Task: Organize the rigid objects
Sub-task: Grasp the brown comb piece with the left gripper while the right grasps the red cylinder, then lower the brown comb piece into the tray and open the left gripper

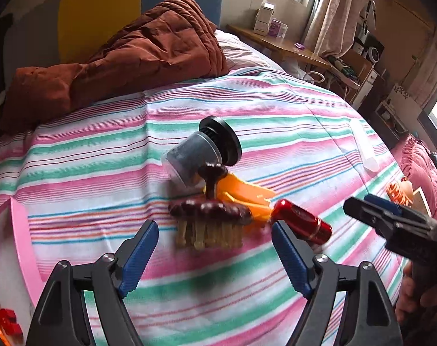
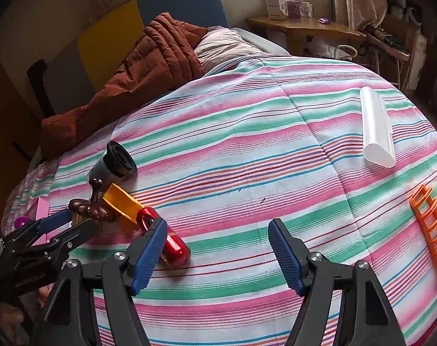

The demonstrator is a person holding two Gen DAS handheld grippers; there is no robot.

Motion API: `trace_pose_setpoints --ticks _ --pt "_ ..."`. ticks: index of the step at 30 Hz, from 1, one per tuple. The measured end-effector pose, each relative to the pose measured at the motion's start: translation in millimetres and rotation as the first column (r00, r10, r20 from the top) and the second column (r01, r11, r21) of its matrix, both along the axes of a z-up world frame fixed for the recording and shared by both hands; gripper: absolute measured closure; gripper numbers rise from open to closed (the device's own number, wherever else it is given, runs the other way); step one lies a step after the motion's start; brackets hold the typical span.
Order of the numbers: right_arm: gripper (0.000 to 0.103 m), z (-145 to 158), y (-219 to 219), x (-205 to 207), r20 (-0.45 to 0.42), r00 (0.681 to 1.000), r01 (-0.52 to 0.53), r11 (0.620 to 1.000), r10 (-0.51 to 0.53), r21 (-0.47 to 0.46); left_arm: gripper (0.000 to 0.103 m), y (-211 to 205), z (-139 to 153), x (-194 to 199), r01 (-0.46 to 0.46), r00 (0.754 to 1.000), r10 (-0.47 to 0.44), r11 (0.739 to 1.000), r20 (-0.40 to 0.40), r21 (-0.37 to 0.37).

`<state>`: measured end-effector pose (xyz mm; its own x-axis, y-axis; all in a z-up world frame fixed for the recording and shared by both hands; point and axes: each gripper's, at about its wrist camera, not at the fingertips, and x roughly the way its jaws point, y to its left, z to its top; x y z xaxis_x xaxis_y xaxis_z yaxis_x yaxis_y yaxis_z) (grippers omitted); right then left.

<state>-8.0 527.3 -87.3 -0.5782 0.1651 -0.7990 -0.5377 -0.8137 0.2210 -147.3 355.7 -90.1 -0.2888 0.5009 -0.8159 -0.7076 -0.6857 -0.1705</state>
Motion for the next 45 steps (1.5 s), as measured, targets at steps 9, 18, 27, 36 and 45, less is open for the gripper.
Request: trace_pose_setpoints --ticks 9,18,27,36,45 --pt "0.03 -4.0 -1.7 -2.8 0.01 1.0 -0.013 1.0 0.014 -0.004 0.036 -3.2 -23.7 -26.2 -0.078 0.988 0.067 0.994 0.139 0.079" --pt "0.03 -4.6 -26.5 -15.9 0.017 0.99 -0.143 0.989 0.142 0.038 0.036 -45.9 4.4 7.8 -0.087 0.995 0.08 0.992 0.067 0.094" --pt "0.054 -33.3 -54.8 -59.5 0.158 0.952 -0.274 0.96 0.262 0.063 0.037 -85.6 31.8 34.7 -0.087 0.996 0.085 0.989 0.022 0.123" --pt "0.077 -31.8 -94.0 -30.4 0.247 0.904 -0.388 0.913 0.35 0.127 0.036 -130.7 64.4 74.8 -0.125 0.986 0.138 0.983 -0.095 0.138" --pt "0.076 -33.1 -120.1 1.5 0.2 0.906 -0.403 0.905 0.374 0.135 0.036 -199.8 74.7 96.5 -0.265 0.945 0.282 0.957 -0.165 0.114"
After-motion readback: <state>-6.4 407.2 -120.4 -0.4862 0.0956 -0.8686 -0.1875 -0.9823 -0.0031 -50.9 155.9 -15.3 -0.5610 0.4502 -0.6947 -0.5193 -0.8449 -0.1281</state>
